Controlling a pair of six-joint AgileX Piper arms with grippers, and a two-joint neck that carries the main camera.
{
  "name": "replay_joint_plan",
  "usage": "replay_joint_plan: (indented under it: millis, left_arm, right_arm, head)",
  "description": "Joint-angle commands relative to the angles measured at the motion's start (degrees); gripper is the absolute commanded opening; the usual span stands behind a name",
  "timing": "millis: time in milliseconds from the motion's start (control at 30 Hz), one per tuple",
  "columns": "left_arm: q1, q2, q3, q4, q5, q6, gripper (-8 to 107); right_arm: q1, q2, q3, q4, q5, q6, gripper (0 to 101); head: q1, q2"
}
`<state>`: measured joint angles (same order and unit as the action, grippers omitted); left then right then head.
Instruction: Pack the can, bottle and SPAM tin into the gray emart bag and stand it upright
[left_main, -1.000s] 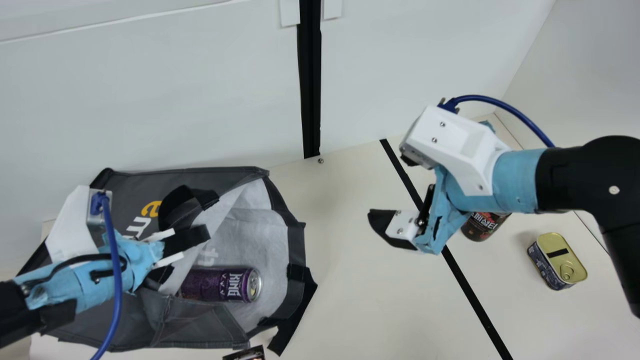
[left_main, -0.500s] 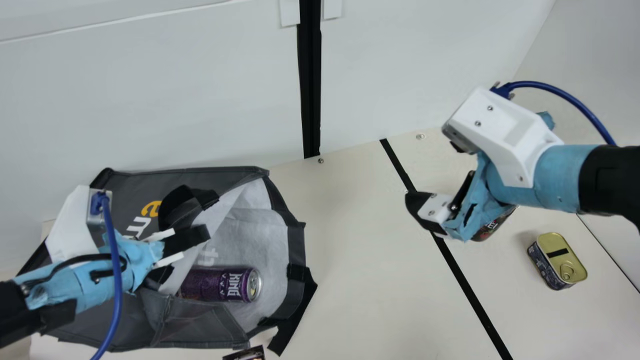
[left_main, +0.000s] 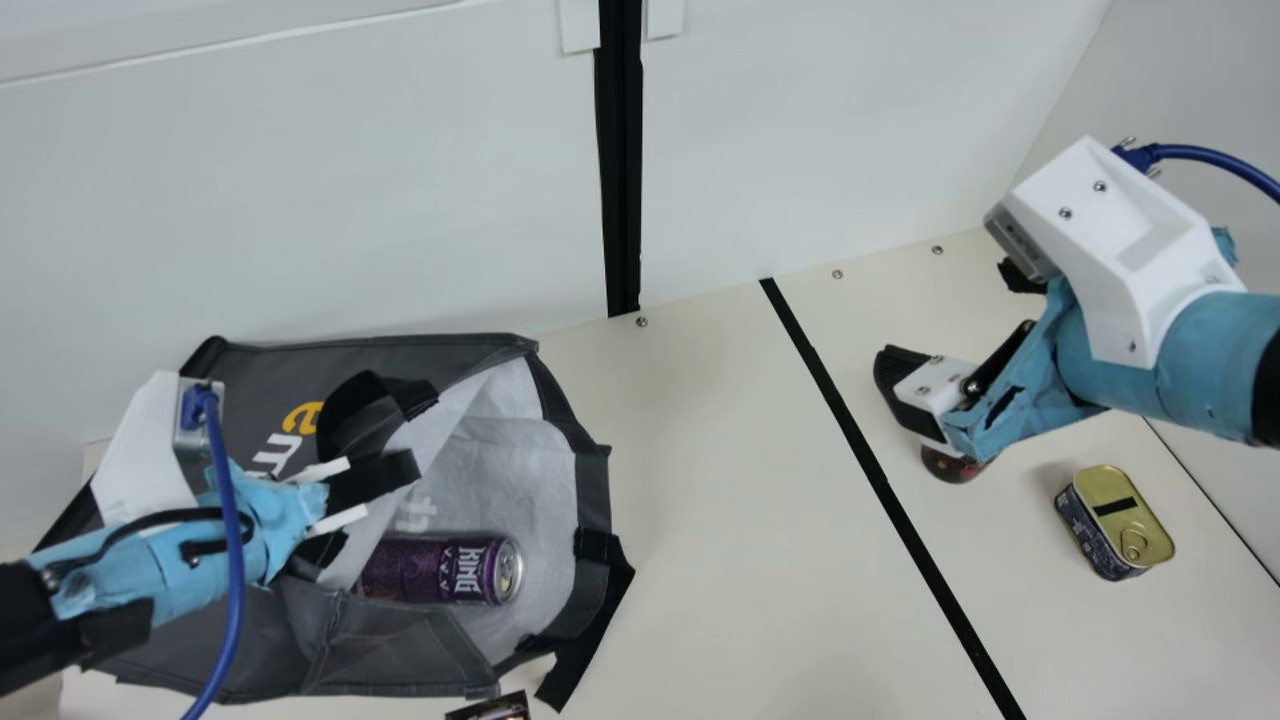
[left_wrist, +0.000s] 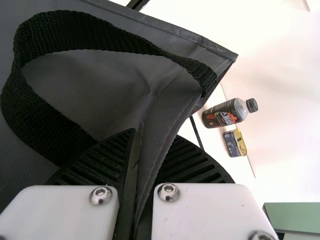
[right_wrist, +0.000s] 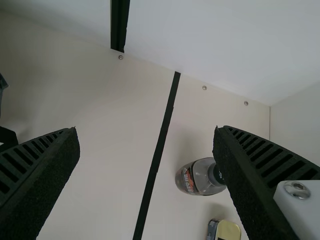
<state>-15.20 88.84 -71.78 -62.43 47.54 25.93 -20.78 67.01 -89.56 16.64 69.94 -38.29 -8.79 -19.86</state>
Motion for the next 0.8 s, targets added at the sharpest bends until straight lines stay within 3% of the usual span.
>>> replay_joint_plan:
  millis: [0, 767]
  left_arm:
    - [0.0, 0.0, 0.0, 0.0, 0.0, 0.0, -8]
    - [0.0, 0.0, 0.0, 0.0, 0.0, 0.0, -8]
  right_arm:
    - [-0.2, -0.2, 0.2, -0.5, 0.0, 1.7, 95]
    - [-3.5, -5.2, 4.7, -4.9, 0.0, 16.2, 95]
  head:
    - [-1.2, -0.1]
    - [-1.2, -0.1]
